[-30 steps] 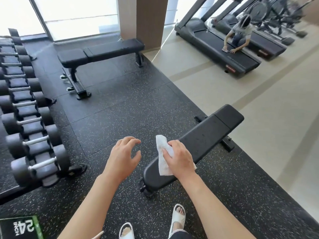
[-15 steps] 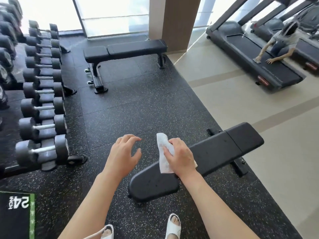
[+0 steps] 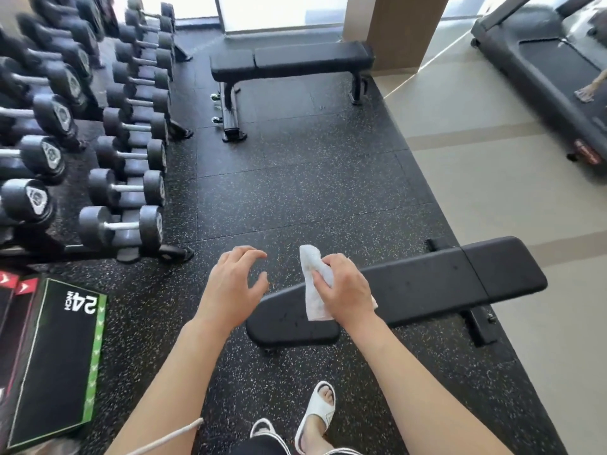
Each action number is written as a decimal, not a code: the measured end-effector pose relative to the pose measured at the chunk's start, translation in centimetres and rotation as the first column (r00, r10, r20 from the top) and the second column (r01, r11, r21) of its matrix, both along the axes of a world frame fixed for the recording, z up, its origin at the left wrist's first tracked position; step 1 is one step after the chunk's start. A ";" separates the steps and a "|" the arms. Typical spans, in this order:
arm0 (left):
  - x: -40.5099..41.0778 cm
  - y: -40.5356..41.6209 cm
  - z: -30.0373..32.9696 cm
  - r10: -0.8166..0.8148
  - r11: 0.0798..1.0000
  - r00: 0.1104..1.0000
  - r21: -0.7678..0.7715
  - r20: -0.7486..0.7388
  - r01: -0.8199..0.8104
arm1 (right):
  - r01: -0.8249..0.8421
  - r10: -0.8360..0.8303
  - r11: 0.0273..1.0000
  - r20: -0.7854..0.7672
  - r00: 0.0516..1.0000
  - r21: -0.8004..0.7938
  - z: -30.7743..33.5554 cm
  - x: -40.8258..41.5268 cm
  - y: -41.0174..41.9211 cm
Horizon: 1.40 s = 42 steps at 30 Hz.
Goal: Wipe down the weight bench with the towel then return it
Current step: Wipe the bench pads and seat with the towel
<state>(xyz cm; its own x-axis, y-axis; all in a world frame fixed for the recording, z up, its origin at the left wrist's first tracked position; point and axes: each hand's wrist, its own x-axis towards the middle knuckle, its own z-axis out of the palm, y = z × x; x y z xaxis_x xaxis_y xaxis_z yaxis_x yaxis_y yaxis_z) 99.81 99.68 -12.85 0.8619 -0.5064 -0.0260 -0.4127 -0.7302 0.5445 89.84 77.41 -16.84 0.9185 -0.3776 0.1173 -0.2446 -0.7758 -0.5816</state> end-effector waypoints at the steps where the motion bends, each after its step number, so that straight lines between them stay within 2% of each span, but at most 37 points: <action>1: -0.2 0.3 -0.1 0.001 1.000 1.000 -0.006 -0.002 -0.001 | 0.002 -0.002 1.000 -0.009 1.000 0.000 -0.1 -0.3 0.2; 10: -1.6 4.3 -4.1 -0.015 0.998 1.000 -0.056 -0.019 0.014 | 0.017 -0.017 1.000 -0.024 1.000 -0.018 -1.6 -2.5 3.3; 20: -3.2 6.3 -12.4 0.018 1.000 0.999 -0.018 -0.044 -0.019 | -0.025 0.026 0.999 -0.021 0.999 0.042 -9.3 -2.5 5.0; 35: -4.5 6.1 -38.4 0.226 0.973 0.963 -0.020 -0.144 -0.232 | -0.236 0.229 0.966 0.076 0.970 0.102 -32.4 0.4 5.8; 42: -3.0 7.2 -48.4 0.298 0.949 0.949 -0.078 -0.100 -0.306 | -0.311 0.306 0.950 0.185 0.934 0.003 -40.9 4.6 7.0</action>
